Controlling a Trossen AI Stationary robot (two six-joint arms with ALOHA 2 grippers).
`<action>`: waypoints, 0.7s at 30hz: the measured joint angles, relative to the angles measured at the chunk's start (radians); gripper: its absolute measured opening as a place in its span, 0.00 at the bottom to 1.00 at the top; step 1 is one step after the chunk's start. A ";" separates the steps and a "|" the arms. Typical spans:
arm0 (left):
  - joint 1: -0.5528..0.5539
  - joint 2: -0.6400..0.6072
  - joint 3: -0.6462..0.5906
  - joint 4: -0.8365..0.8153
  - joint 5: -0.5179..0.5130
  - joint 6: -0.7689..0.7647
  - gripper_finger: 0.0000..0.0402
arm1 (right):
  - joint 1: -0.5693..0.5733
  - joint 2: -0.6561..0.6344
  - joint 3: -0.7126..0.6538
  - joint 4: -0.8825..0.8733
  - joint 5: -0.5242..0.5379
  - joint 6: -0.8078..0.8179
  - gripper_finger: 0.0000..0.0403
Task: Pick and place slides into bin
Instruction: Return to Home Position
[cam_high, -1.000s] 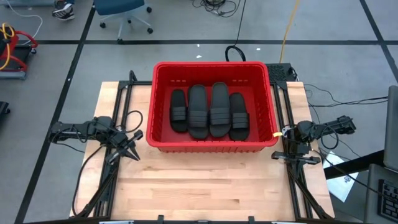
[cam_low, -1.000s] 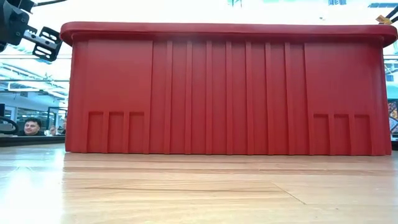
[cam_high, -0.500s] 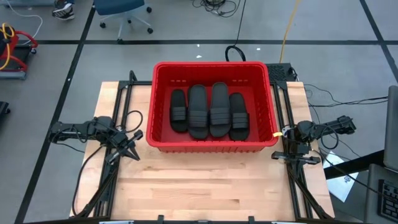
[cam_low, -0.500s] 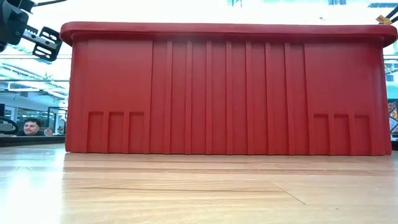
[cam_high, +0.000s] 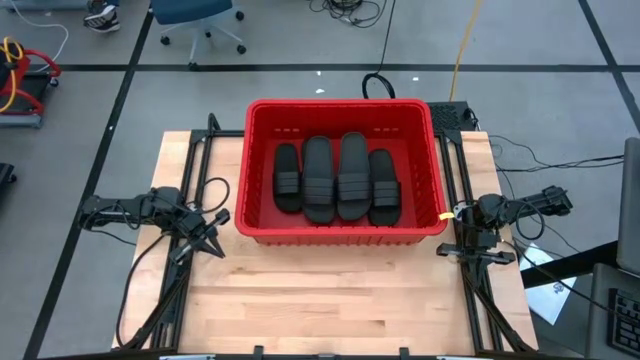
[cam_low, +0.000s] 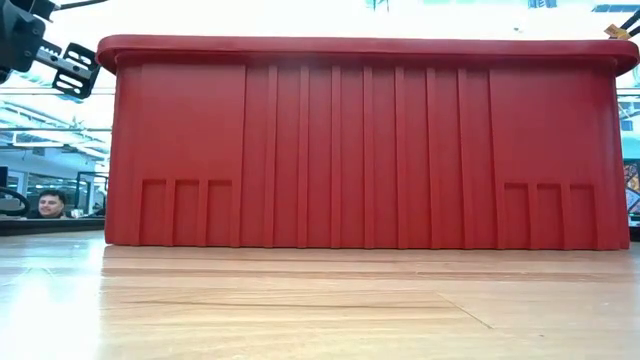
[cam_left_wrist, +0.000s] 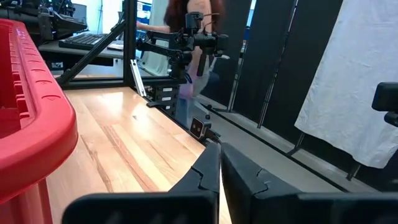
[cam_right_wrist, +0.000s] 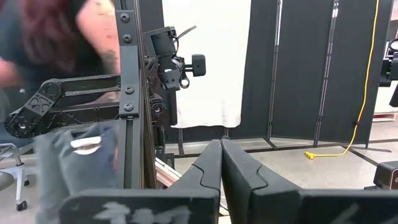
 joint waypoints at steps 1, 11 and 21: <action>0.000 0.000 0.000 0.000 0.000 0.000 0.02 | 0.000 0.000 0.000 0.000 0.000 0.000 0.00; 0.000 0.000 0.000 0.000 0.000 0.000 0.05 | 0.000 0.000 0.000 0.000 0.000 0.000 0.00; 0.000 0.000 0.000 0.000 0.000 0.000 0.05 | 0.000 0.000 0.000 0.000 0.000 0.000 0.00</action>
